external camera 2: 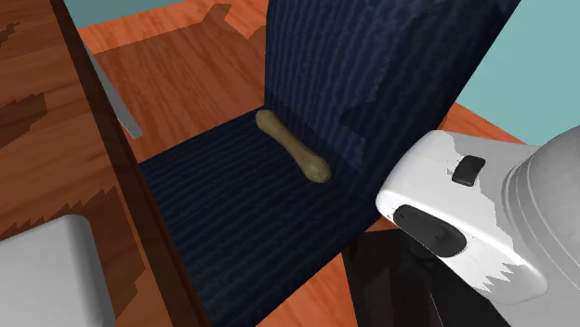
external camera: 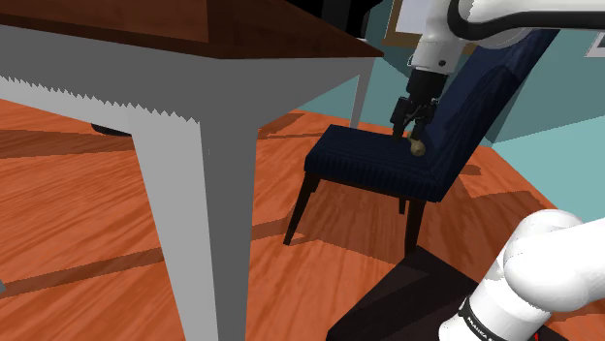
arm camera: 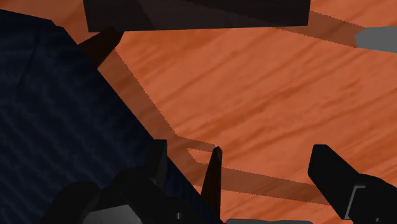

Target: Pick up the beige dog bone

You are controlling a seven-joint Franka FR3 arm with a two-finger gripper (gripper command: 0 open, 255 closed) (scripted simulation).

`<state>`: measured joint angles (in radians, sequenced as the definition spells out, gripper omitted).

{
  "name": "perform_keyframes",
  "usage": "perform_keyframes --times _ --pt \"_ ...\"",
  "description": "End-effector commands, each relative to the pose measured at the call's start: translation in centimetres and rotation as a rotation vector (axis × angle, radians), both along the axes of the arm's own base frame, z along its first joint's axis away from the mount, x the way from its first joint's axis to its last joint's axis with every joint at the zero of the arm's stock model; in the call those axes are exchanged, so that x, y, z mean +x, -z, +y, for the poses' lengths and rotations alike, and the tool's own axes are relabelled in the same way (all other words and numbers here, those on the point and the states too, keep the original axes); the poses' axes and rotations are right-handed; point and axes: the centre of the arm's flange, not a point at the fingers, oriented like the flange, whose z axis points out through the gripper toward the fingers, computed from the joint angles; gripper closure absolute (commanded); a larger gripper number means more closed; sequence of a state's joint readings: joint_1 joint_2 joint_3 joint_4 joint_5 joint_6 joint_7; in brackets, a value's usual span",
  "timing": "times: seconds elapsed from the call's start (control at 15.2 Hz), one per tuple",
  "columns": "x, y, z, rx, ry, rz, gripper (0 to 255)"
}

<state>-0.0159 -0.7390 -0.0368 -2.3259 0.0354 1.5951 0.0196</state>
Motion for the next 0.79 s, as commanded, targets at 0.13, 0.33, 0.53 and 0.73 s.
perform_keyframes --times 0.13,0.33,0.53,0.73 --pt "2.3 0.4 -1.4 -0.026 0.074 0.029 0" --pt "5.4 1.0 -3.9 -0.066 0.185 0.073 0" --pt "8.3 1.6 -6.7 -0.106 0.296 0.117 0" --pt "10.7 2.2 -9.8 -0.145 0.407 0.161 0"
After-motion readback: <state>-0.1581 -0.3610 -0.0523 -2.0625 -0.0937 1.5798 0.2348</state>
